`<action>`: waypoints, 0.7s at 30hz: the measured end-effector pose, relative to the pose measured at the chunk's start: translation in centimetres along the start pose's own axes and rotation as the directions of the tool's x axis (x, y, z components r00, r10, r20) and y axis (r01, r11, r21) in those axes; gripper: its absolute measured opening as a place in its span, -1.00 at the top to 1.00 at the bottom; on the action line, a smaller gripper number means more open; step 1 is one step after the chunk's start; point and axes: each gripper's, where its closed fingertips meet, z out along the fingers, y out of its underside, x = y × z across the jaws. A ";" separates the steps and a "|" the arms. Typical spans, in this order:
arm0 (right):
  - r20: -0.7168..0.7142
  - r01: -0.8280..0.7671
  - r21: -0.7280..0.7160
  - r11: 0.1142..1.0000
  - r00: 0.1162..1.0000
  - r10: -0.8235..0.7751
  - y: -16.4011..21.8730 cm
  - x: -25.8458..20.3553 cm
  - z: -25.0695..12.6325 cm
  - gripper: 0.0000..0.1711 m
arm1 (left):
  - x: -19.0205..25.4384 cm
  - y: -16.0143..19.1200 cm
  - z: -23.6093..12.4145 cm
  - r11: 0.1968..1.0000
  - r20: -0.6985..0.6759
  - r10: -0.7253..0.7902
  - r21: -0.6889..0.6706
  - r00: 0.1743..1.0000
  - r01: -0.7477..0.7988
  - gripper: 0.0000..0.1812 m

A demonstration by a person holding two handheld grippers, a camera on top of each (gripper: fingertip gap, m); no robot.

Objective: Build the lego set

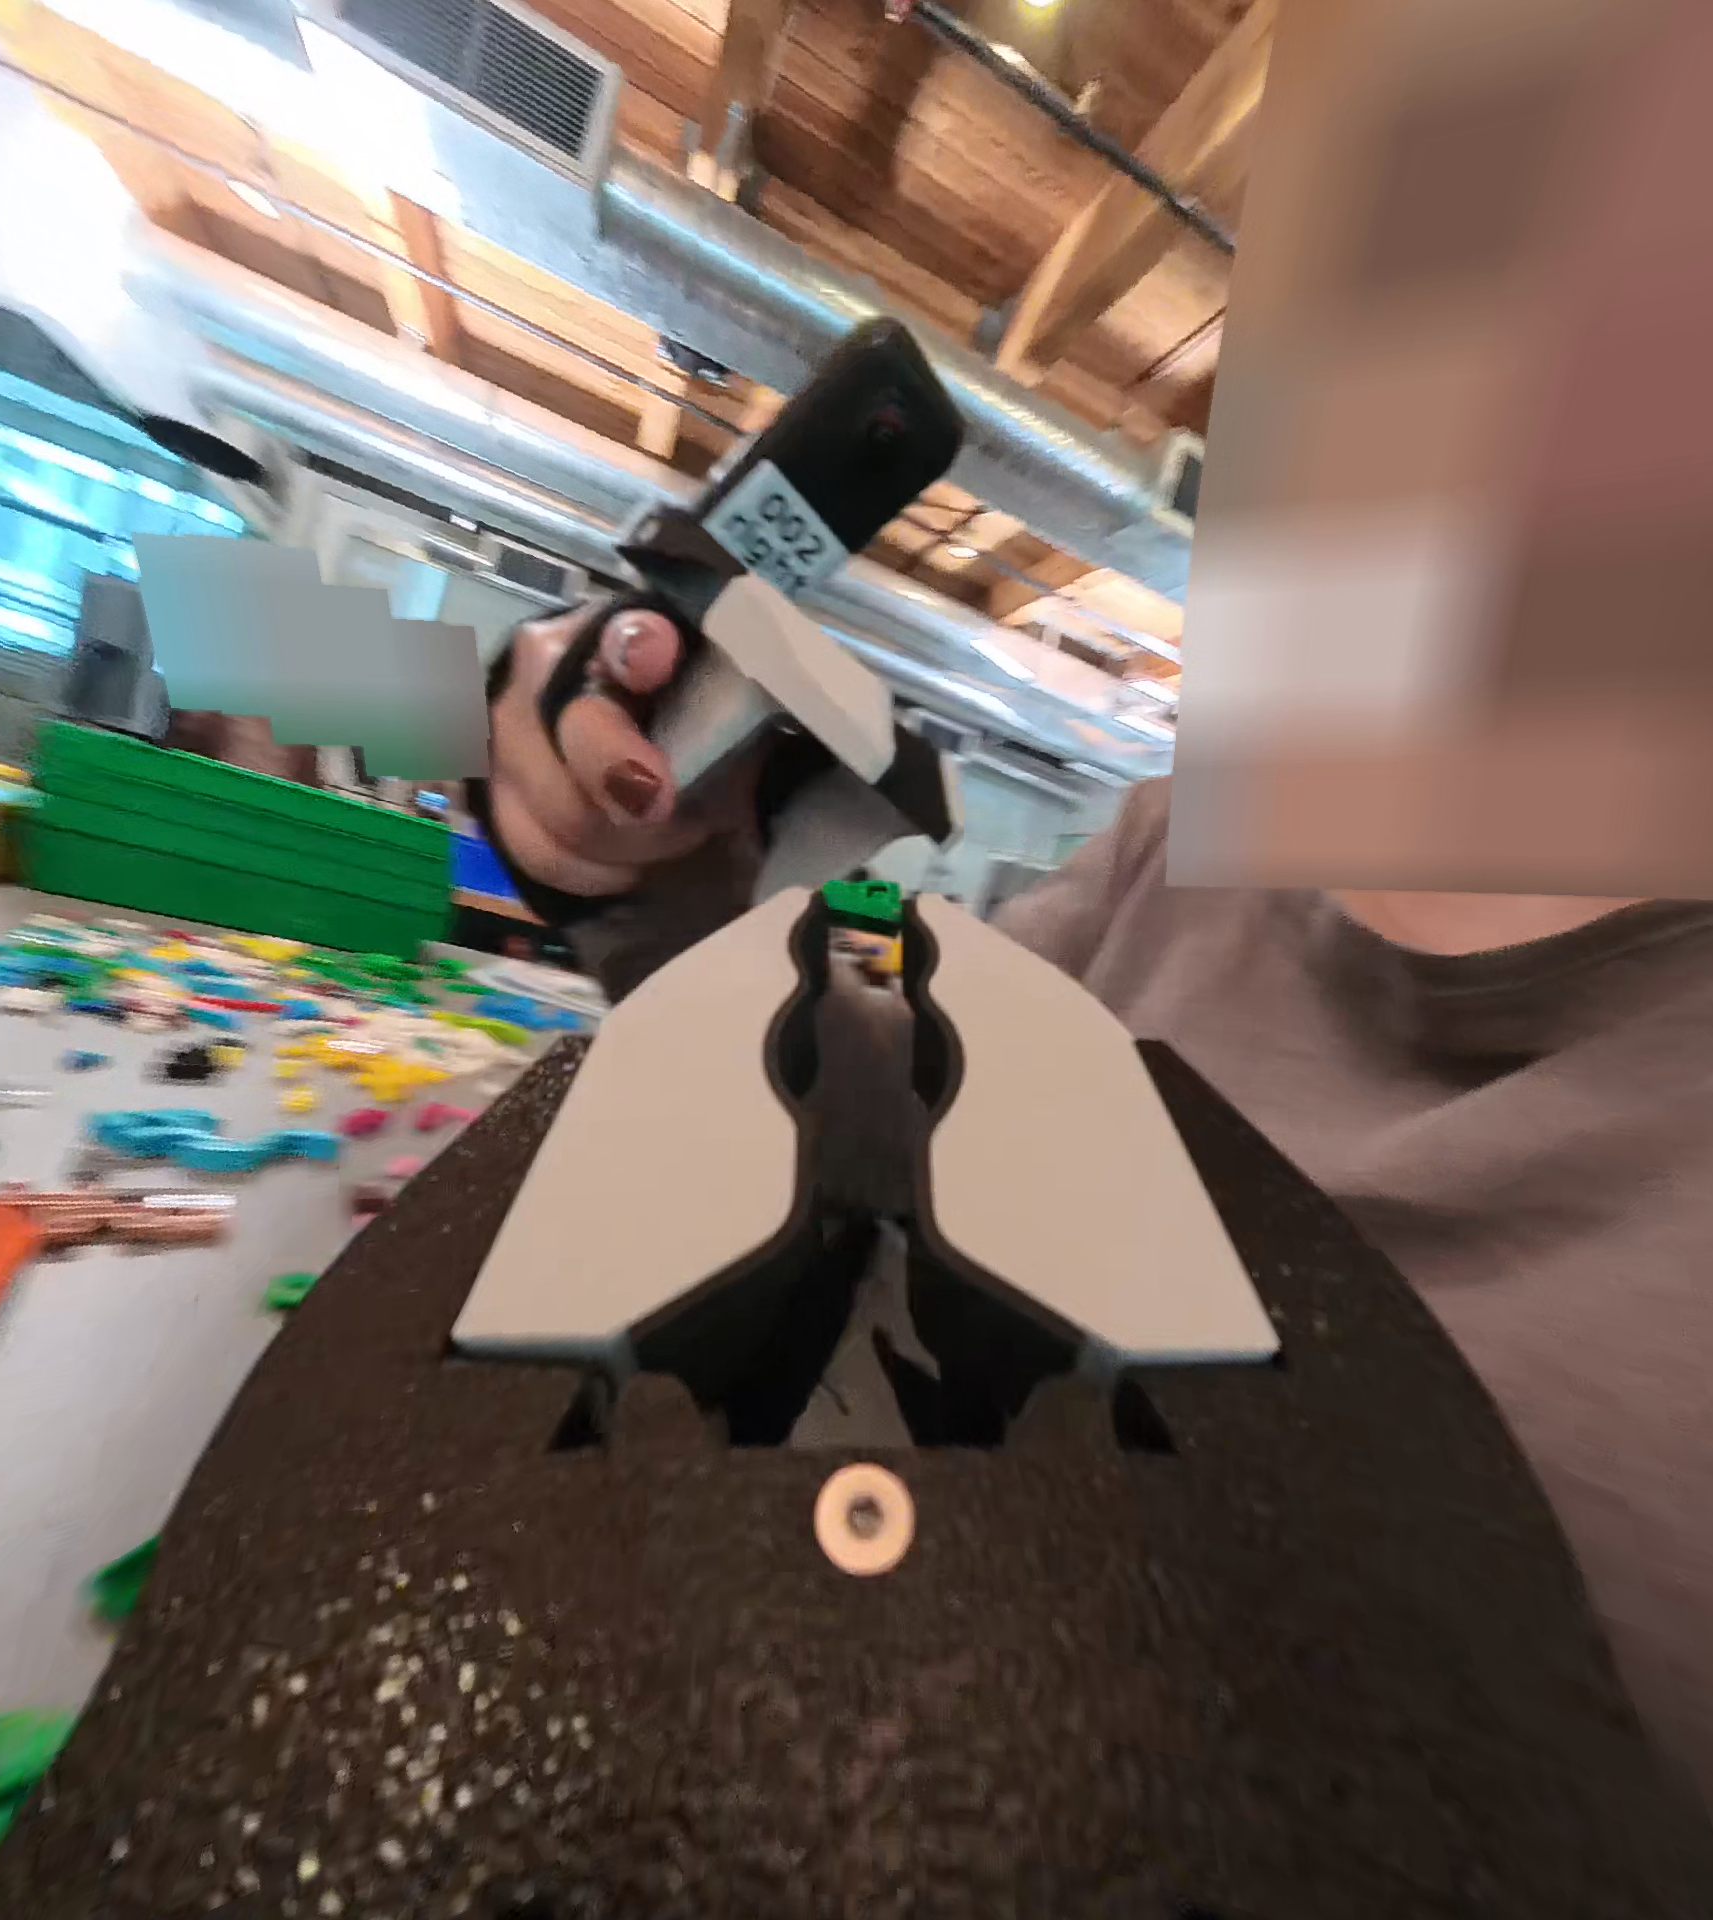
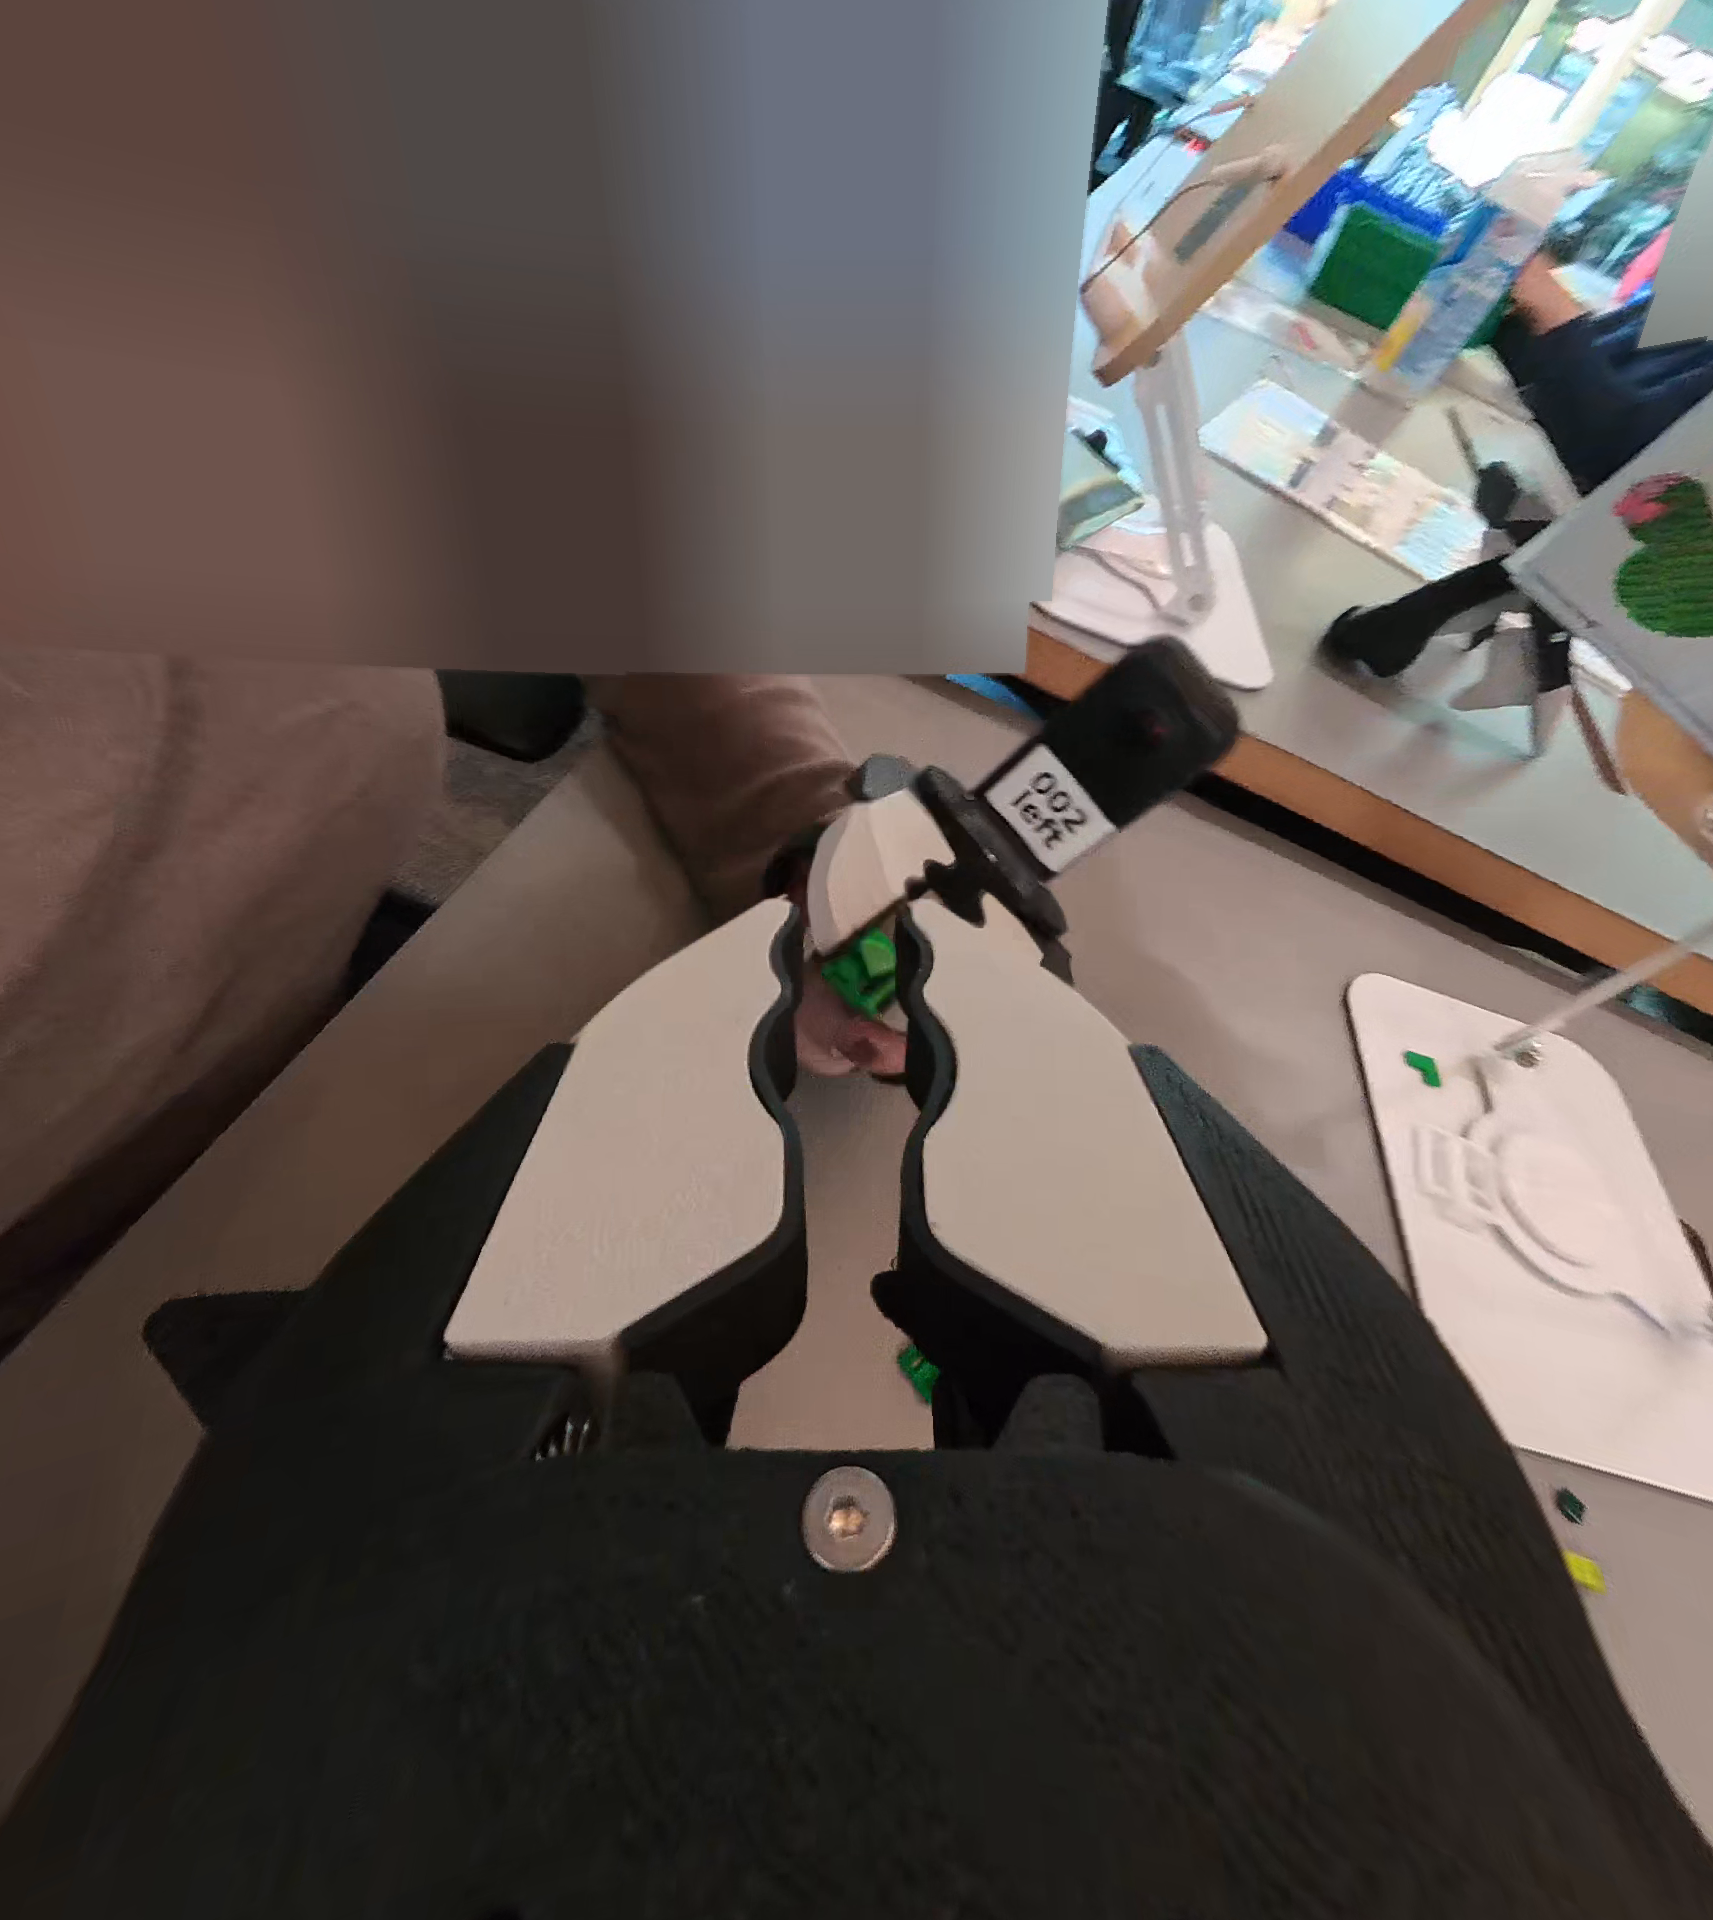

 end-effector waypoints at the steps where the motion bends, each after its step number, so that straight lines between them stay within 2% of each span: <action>1: 0.029 -0.002 -0.019 1.000 1.000 0.003 0.2 -0.3 0.1 0.84 | 0.5 0.1 0.1 0.998 -0.050 -0.060 -0.002 0.997 0.060 0.86; 4: 0.125 -0.025 -0.033 0.999 0.992 0.029 0.4 -1.1 0.6 0.85 | 1.5 0.5 0.2 0.987 -0.153 -0.164 -0.019 0.975 0.163 0.86; 8: 0.213 -0.041 -0.031 0.999 0.976 0.046 0.3 -1.7 1.4 0.88 | 2.7 1.0 0.3 0.980 -0.232 -0.197 -0.063 0.953 0.187 0.86; 13: 0.308 -0.068 -0.045 0.997 0.948 0.079 0.3 -2.4 1.9 0.92 | 3.0 1.4 0.4 0.978 -0.250 -0.206 -0.084 0.946 0.191 0.86; 21: 0.325 -0.054 -0.066 0.996 0.943 0.073 0.5 -2.7 2.1 0.95 | 3.1 1.4 0.3 0.976 -0.257 -0.214 -0.088 0.942 0.197 0.86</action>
